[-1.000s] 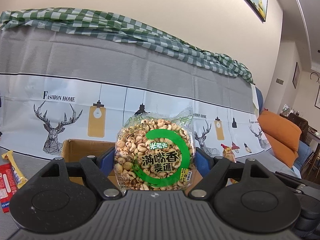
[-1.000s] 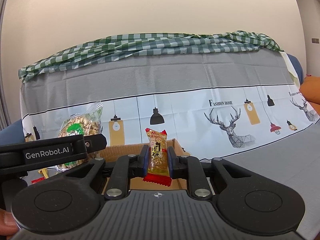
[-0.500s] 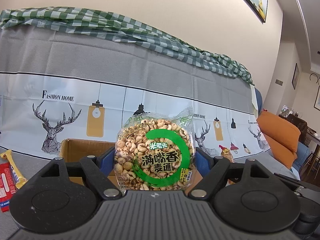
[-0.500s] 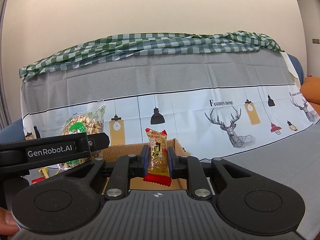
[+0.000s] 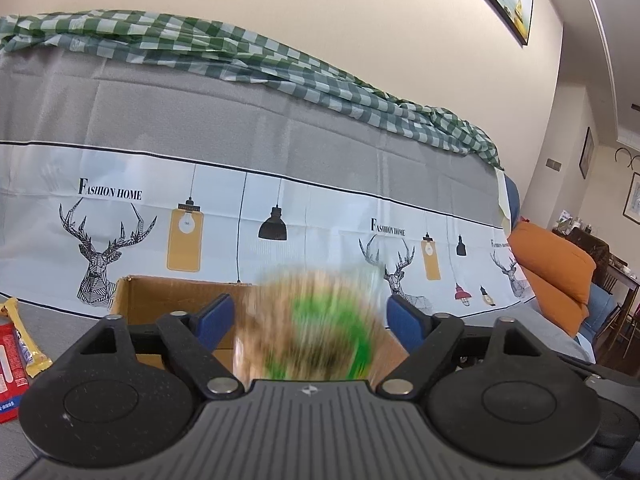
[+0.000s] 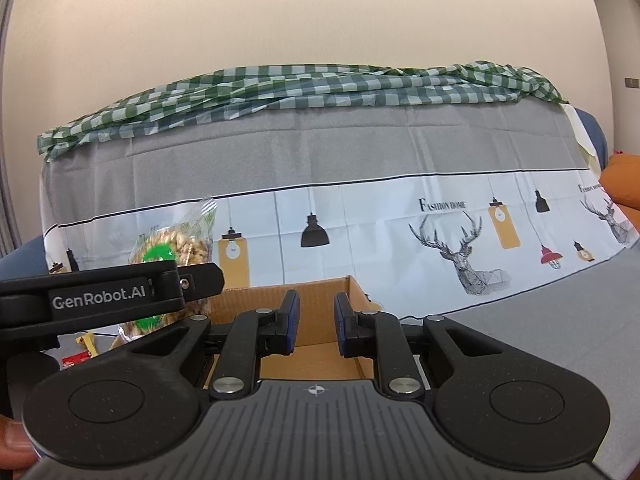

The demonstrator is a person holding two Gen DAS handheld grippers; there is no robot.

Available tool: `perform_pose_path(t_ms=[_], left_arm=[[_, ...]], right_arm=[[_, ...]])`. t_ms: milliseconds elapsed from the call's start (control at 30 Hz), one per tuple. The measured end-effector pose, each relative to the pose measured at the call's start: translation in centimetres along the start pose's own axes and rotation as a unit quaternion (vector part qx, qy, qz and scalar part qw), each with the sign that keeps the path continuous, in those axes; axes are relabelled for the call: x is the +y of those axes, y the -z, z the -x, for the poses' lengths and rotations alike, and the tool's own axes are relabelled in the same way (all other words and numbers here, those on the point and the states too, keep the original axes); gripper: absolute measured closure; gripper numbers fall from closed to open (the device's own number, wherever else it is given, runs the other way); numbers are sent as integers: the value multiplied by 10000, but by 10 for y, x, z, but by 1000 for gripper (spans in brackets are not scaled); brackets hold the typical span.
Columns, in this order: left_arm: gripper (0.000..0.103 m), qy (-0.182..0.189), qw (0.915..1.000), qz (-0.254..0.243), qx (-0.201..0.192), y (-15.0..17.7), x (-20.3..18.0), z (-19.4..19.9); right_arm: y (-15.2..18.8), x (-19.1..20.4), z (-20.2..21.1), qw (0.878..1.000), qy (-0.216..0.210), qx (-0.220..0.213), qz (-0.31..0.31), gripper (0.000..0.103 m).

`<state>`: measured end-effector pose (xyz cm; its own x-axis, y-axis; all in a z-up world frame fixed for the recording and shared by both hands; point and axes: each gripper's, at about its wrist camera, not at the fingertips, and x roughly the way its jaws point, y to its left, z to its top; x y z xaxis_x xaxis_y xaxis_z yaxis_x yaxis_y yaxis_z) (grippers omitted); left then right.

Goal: Organize snacks
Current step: 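Open both tools to drop the gold-red bar and nut cake into the box, then move both tools back to the remaining snacks on the sofa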

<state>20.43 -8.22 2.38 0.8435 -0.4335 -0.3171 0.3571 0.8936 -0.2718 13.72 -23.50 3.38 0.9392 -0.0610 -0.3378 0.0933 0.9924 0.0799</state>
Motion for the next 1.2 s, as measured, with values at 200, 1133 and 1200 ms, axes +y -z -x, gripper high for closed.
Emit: perform_pose_path(t_ms=[200, 1133, 1200], left_arm=[[8, -49, 9999, 94, -21, -1, 2, 2], [73, -1243, 9868, 302, 990, -10, 129, 33], [70, -1639, 9776, 478, 1234, -10, 161, 27]], right_arm=[[0, -2, 0, 10000, 8, 26, -79, 57], [-6, 51, 6, 9989, -394, -78, -248, 52], [-5, 61, 8, 9983, -530, -58, -251, 52]])
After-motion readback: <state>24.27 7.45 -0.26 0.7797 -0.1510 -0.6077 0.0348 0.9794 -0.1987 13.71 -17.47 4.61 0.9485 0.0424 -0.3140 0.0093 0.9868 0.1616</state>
